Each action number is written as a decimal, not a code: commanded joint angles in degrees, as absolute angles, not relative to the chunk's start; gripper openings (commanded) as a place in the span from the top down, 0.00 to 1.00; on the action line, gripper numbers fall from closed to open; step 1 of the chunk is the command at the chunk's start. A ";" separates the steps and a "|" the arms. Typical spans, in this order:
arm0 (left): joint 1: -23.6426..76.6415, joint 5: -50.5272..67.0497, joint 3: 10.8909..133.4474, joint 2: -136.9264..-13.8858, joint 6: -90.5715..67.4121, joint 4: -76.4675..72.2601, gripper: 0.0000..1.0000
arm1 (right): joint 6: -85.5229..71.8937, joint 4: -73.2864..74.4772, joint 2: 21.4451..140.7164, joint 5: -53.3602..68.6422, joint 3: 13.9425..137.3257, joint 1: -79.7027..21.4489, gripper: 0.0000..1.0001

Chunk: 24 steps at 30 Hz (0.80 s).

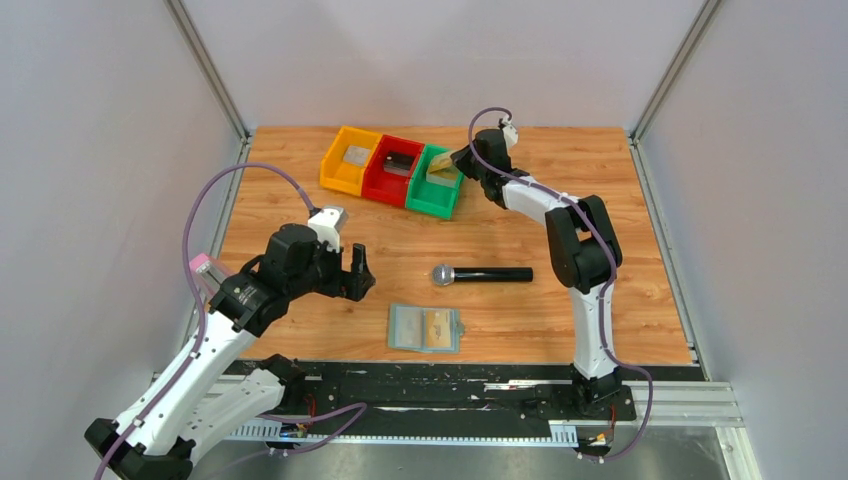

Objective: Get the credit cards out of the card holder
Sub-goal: Place the credit card in the storage box.

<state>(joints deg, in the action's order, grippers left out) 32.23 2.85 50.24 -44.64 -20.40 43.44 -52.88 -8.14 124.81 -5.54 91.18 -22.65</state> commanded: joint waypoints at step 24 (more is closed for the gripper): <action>32.38 1.28 49.98 -43.14 -19.85 42.00 0.00 | -52.61 -6.81 128.21 -7.62 97.50 -22.43 0.87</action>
